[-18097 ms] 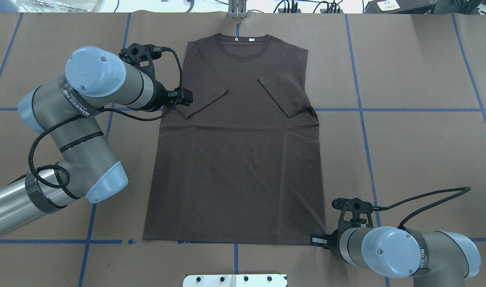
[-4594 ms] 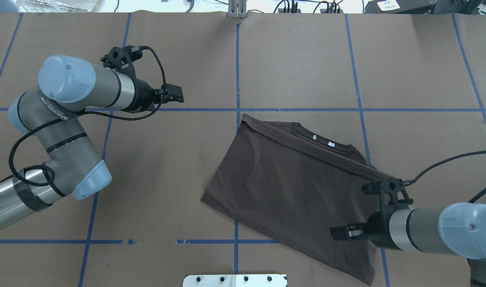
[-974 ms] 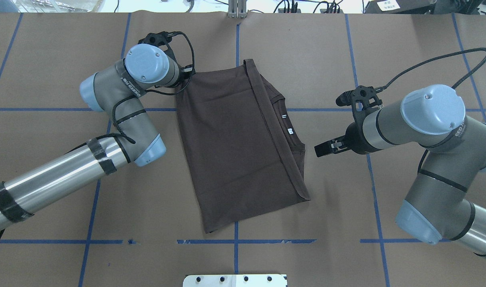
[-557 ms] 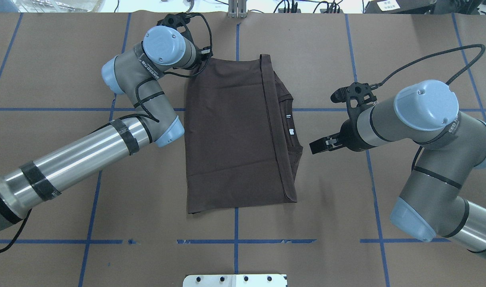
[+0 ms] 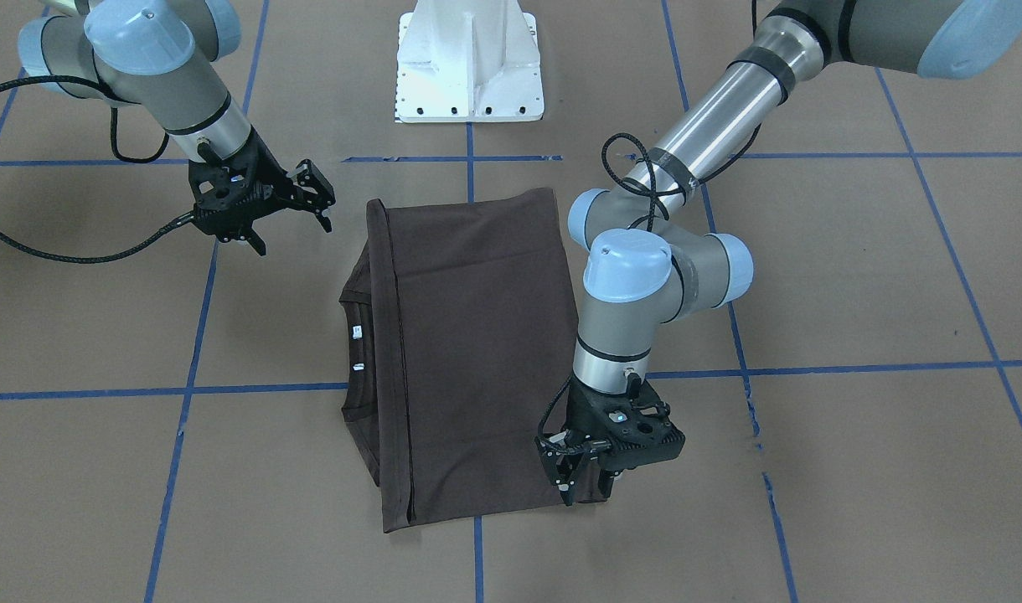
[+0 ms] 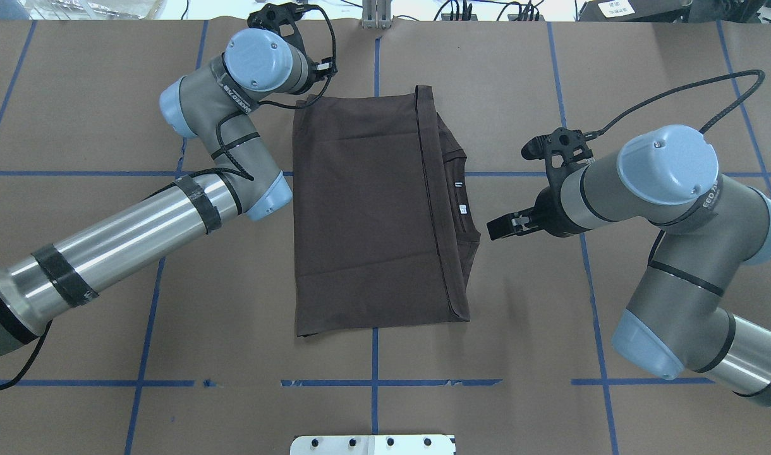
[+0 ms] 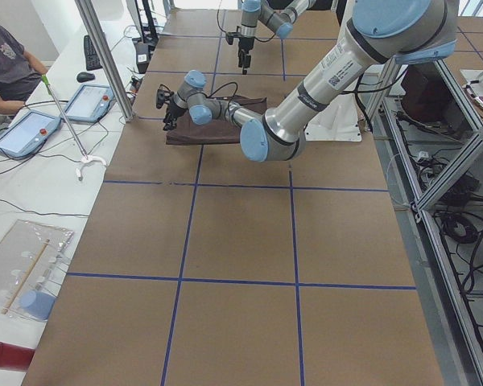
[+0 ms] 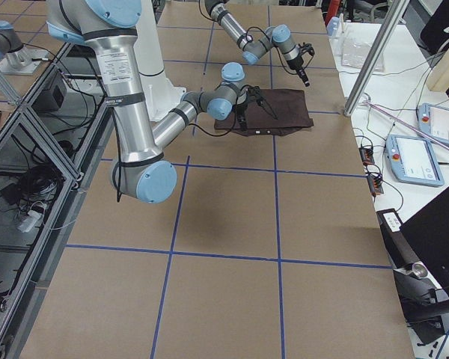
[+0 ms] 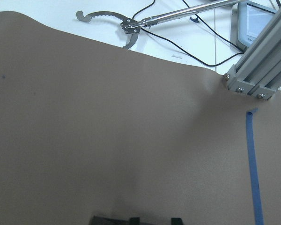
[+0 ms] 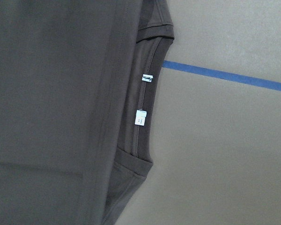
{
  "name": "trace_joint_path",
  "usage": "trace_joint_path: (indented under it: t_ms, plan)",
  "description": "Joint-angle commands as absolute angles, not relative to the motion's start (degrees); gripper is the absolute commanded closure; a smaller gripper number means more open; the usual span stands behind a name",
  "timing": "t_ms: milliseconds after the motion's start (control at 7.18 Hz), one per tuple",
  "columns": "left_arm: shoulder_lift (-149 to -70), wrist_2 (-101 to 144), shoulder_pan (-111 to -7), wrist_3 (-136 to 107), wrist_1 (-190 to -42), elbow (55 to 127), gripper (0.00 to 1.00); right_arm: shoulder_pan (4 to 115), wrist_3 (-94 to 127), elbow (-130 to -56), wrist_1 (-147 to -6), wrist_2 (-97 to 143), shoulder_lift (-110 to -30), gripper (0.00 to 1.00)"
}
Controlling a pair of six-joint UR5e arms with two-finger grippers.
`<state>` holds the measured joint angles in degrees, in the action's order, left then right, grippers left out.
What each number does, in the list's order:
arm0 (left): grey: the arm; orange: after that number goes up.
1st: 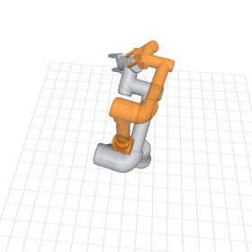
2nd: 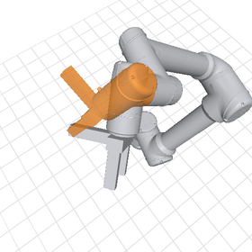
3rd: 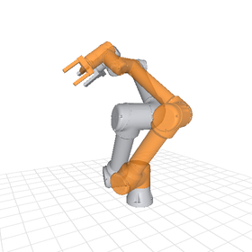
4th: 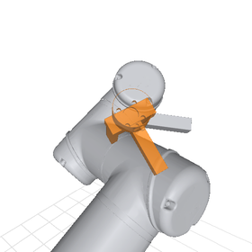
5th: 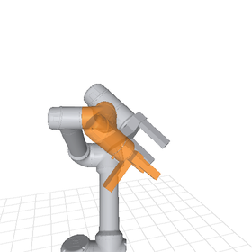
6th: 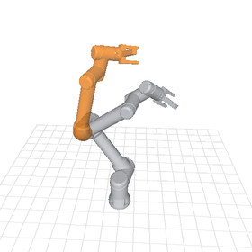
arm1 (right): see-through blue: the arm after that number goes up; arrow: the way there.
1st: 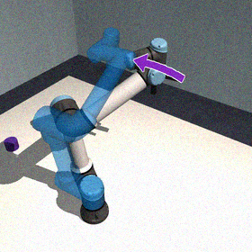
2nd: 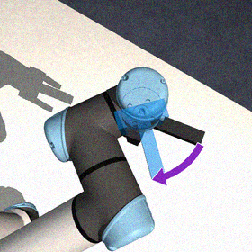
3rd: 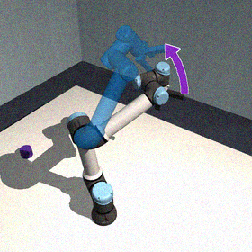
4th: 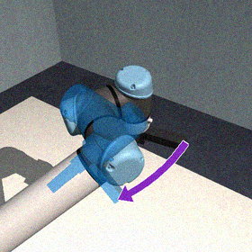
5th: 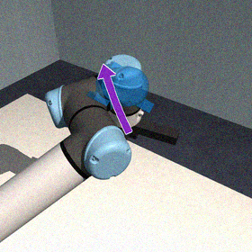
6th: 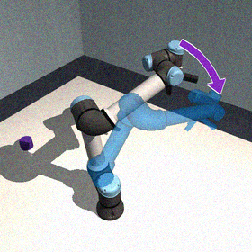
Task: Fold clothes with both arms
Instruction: 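Move the right gripper to the shirt's side edge nearest it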
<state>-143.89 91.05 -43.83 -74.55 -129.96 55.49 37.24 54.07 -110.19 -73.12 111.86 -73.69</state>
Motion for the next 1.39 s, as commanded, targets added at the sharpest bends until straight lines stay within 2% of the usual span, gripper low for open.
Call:
trace_joint_path:
  t_ms: [0,278,418,557,974,1253]
  plan:
    - [-138.73,95.96,-44.47,-74.09,-123.97,66.46,0.00,35.78,55.28,-105.93,-76.88,109.01,-68.49,0.00]
    - [-130.90,97.46,-44.30,-74.00,-114.91,82.81,0.00,30.27,59.12,-105.47,-81.97,102.86,-65.41,0.00]
    - [-129.22,99.04,-44.30,-74.09,-114.35,85.75,0.00,27.19,59.41,-105.47,-87.57,99.70,-62.43,0.00]
    - [-128.85,99.23,-44.30,-74.09,-114.43,86.04,0.00,25.07,59.50,-105.21,-93.02,98.36,-60.14,0.00]
    - [-128.50,99.40,-44.03,-74.09,-114.87,86.04,0.00,22.59,59.77,-101.17,-94.22,98.26,-59.85,0.00]
    - [-128.23,99.40,-43.95,-74.18,-115.14,85.96,0.00,21.89,59.77,-101.25,-97.20,98.61,-59.85,0.00]
